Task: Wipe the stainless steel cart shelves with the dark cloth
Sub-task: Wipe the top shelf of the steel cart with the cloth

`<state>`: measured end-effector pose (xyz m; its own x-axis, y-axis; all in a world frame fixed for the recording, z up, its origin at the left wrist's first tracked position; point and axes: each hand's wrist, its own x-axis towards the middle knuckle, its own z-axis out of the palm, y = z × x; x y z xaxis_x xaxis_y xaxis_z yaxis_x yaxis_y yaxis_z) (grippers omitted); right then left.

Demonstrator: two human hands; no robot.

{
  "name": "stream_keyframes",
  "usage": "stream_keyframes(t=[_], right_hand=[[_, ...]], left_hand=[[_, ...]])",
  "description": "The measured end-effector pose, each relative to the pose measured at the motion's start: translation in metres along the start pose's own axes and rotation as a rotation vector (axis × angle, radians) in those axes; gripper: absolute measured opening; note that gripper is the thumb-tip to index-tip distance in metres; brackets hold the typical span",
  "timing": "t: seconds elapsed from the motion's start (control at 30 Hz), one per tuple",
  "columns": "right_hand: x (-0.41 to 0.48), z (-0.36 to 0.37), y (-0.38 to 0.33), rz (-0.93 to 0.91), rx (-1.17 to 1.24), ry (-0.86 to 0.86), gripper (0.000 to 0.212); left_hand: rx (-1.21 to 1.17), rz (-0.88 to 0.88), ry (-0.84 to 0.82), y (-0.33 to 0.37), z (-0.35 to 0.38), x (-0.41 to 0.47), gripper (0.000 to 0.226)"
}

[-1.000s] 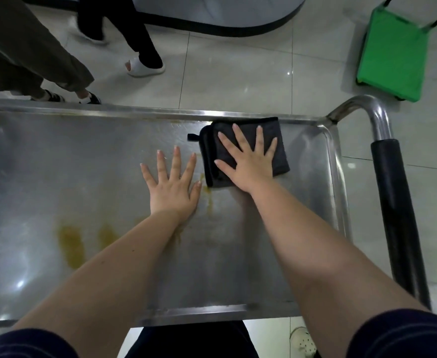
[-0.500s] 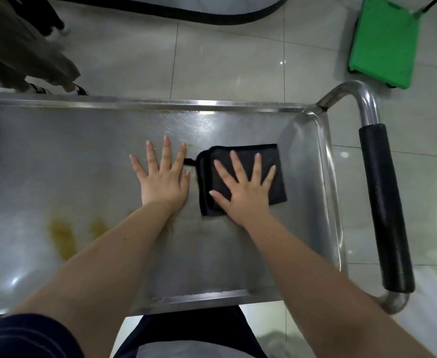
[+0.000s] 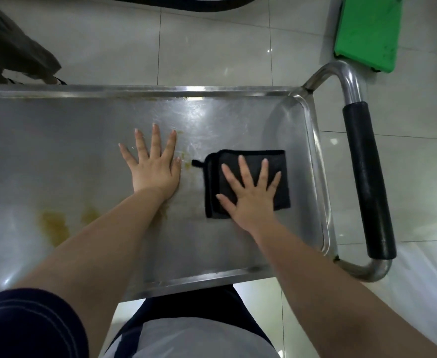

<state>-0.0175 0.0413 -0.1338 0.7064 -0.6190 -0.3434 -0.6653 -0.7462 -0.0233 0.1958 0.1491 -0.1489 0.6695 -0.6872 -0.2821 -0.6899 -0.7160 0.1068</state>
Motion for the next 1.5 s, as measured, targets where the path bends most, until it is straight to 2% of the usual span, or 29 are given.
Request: stream_keyframes(t=[0.1,0.17,0.23,0.37,0.43,0.5,0.57,0.67,0.77,0.83,0.97,1.07,1.2,1.4,1.5], right_hand=[[-0.018,0.010,-0.033,-0.176,-0.062,0.034,0.072],[-0.016,0.008,-0.017,-0.224,-0.067,0.039,0.071],[-0.015,0.006,0.019,-0.169,-0.070,0.034,0.071],[-0.030,0.006,0.104,0.094,-0.135,-0.059,0.074],[-0.040,0.005,0.116,0.139,-0.145,-0.094,0.076],[-0.047,0.009,0.093,0.162,-0.105,-0.109,0.076],[-0.057,0.016,0.045,0.089,-0.039,-0.079,0.079],[-0.079,0.030,-0.028,-0.204,-0.055,0.016,0.076],[-0.083,0.033,-0.035,-0.344,-0.086,0.050,0.073],[-0.084,0.033,-0.003,-0.315,-0.090,0.049,0.072],[-0.103,0.033,0.096,-0.069,-0.109,-0.030,0.071],[-0.115,0.029,0.126,0.010,-0.112,-0.127,0.071],[-0.121,0.035,0.083,0.069,-0.086,-0.118,0.074],[-0.110,0.040,-0.050,-0.146,-0.069,0.011,0.077],[-0.107,0.041,-0.049,-0.157,-0.047,0.040,0.076]], left_hand=[[0.004,0.001,-0.002,0.001,0.000,-0.001,0.059],[0.004,0.004,-0.001,0.002,0.000,-0.002,0.059],[-0.002,0.003,0.003,0.003,0.000,-0.001,0.059],[-0.003,0.006,0.003,0.002,0.000,-0.001,0.060],[-0.005,0.004,0.003,0.003,0.000,-0.002,0.060],[0.000,-0.002,0.007,0.002,0.000,-0.001,0.060],[0.002,0.000,-0.001,0.002,0.000,-0.001,0.059],[0.009,0.013,-0.014,0.000,0.000,0.000,0.059],[0.005,0.020,-0.005,0.000,0.001,0.000,0.059],[0.003,0.021,-0.008,0.001,0.000,0.000,0.060],[0.011,0.018,0.003,0.003,0.001,-0.001,0.060],[0.017,0.013,0.012,0.005,0.002,-0.001,0.059],[0.011,0.001,0.018,0.005,0.001,-0.002,0.060],[0.007,0.002,0.011,0.003,0.001,-0.002,0.060],[0.005,0.013,0.009,0.003,0.001,-0.003,0.060]])
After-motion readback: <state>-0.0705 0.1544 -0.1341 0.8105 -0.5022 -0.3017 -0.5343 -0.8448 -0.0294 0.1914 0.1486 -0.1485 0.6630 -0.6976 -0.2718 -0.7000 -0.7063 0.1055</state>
